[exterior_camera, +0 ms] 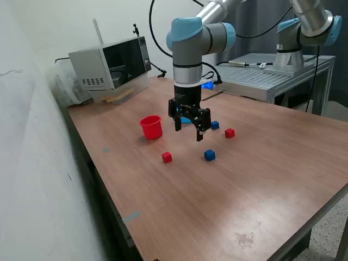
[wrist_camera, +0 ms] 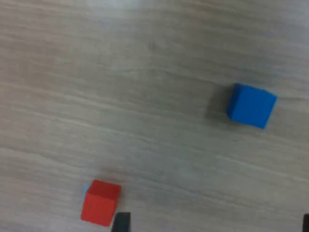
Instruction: Place red objects in the red bin, and blue objects in the blue bin.
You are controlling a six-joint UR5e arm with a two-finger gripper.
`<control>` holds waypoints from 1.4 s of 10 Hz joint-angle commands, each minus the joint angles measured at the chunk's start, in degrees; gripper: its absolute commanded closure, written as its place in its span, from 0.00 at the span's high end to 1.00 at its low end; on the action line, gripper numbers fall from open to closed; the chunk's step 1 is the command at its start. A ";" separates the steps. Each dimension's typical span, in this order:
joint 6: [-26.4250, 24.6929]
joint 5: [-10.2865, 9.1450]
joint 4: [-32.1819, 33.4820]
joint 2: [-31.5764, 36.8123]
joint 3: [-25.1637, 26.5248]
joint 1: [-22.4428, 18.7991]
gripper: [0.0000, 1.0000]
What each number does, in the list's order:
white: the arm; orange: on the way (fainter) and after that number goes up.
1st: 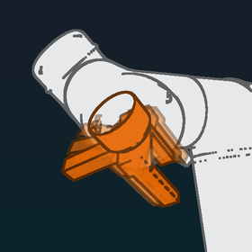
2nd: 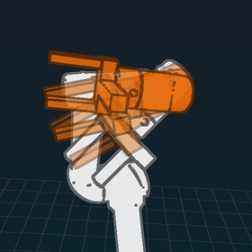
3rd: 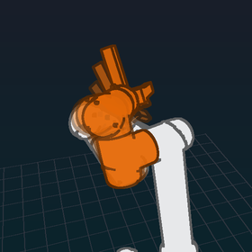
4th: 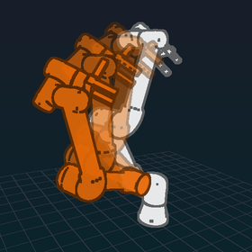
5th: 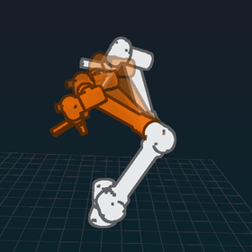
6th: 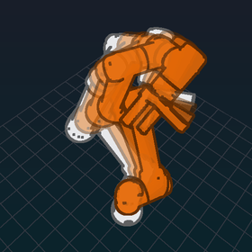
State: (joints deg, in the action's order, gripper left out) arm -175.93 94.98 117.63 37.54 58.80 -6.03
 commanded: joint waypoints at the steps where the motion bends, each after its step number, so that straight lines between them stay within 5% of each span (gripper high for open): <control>1: -3.01 0.55 0.76 -5.00 -4.46 0.67 1.00; 4: -3.72 3.27 1.55 -8.00 -7.98 2.60 1.00; 7: -3.72 3.28 1.55 -8.19 -8.08 5.50 1.00; 14: -7.93 2.93 0.41 -8.10 -7.47 2.70 1.00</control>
State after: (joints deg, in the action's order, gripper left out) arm -181.98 98.07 118.40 29.41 51.11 -2.00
